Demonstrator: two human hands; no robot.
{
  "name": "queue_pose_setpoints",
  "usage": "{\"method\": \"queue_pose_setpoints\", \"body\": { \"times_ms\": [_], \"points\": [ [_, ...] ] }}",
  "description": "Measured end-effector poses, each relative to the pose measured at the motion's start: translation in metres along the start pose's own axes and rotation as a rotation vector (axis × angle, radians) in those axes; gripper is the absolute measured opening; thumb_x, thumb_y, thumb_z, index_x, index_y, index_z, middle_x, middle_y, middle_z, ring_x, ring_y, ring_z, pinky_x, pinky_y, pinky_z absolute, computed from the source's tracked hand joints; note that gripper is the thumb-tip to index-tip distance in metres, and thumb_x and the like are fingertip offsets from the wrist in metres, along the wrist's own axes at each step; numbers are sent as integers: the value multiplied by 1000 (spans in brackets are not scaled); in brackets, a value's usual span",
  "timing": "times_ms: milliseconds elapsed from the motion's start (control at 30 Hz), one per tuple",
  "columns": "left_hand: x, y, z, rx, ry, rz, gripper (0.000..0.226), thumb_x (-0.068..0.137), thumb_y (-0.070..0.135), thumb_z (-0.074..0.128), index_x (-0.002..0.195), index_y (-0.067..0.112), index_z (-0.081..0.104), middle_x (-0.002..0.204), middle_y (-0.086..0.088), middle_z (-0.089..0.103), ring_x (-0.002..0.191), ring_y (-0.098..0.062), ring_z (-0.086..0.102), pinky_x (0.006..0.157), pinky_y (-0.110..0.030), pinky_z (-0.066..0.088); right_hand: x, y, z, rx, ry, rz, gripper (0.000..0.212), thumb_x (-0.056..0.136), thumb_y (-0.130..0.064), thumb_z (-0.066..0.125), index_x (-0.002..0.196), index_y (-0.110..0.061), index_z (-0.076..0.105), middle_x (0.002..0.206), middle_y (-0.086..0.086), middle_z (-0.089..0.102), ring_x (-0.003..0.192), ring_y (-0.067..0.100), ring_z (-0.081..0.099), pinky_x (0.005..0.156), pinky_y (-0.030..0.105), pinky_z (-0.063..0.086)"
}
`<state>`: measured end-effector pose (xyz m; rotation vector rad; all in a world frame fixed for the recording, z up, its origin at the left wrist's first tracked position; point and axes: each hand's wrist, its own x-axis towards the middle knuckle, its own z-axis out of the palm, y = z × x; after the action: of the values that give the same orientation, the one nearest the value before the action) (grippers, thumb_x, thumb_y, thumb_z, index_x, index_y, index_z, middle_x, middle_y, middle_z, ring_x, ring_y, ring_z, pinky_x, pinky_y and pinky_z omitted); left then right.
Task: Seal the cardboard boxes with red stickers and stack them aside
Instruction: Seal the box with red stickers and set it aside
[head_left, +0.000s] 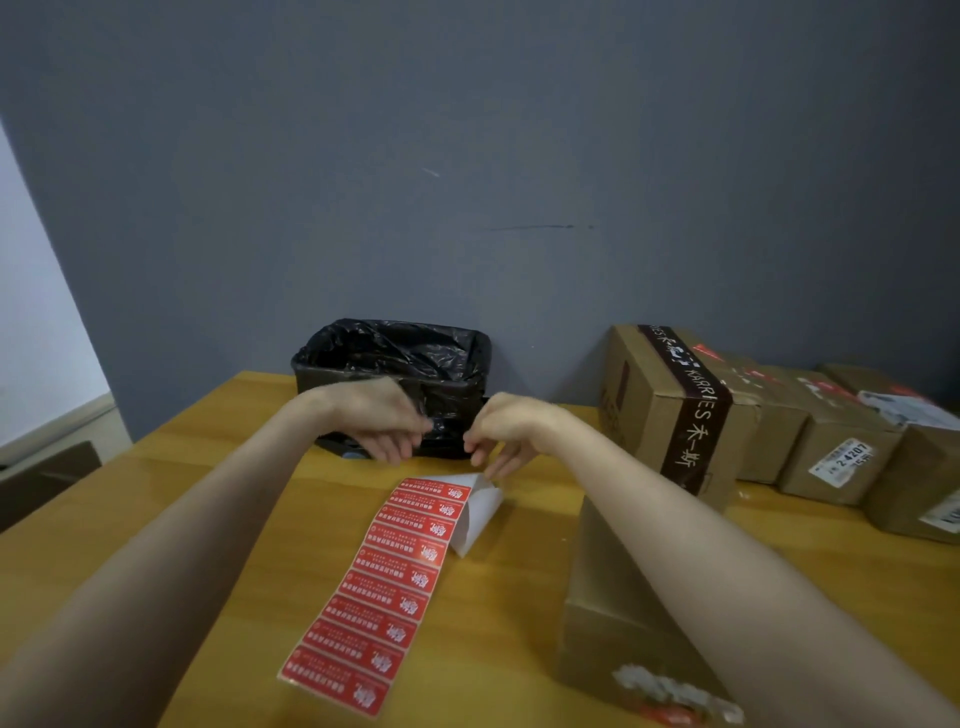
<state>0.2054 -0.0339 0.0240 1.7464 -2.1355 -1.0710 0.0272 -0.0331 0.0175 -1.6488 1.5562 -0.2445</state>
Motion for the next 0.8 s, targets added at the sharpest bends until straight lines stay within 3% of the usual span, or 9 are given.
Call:
{"method": "queue_pose_setpoints", "body": {
  "times_ms": [100, 267, 367, 467, 633, 800],
  "points": [
    [3, -12, 16, 236, -155, -208, 29, 94, 35, 51, 102, 8, 61, 84, -1, 61, 72, -11, 57, 64, -19, 49, -7, 2, 8, -73, -22, 16, 25, 94, -14, 53, 114, 0, 58, 83, 9, 63, 85, 29, 64, 78, 37, 57],
    [2, -23, 37, 111, 0, -272, 32, 92, 28, 58, 109, 2, 63, 85, -2, 67, 67, -7, 59, 54, -16, 45, -17, 3, 16, -111, -64, 2, 31, 94, -14, 53, 120, 0, 55, 94, 12, 64, 88, 26, 63, 86, 39, 55],
    [-3, -20, 45, -17, 125, -224, 21, 88, 14, 62, 102, -1, 64, 84, -7, 67, 63, -9, 59, 55, -18, 46, -22, 5, 19, -62, -73, -31, 30, 94, -16, 52, 119, 0, 56, 97, 12, 65, 91, 24, 63, 88, 37, 54],
    [-11, -14, 48, -188, 268, -141, 12, 85, 5, 65, 96, 4, 60, 87, -8, 65, 73, -11, 61, 62, -19, 52, -30, 8, 15, -6, -15, -88, 28, 93, -15, 54, 115, 2, 59, 101, 14, 67, 96, 24, 65, 90, 35, 53],
    [-32, 9, 50, -430, 419, -2, 16, 82, 8, 69, 92, 6, 57, 89, -9, 66, 80, -15, 66, 59, -19, 51, -50, 19, -1, 3, 98, -176, 20, 92, -18, 57, 106, -4, 62, 105, 11, 67, 97, 19, 64, 86, 29, 54],
    [-44, 31, 57, -443, 453, 83, 14, 80, 11, 71, 88, 4, 62, 85, -7, 70, 76, -13, 69, 56, -17, 52, -74, 35, -17, -63, 186, -261, 13, 92, -19, 57, 97, -10, 64, 105, 7, 66, 99, 19, 63, 82, 27, 53]
  ]
}}
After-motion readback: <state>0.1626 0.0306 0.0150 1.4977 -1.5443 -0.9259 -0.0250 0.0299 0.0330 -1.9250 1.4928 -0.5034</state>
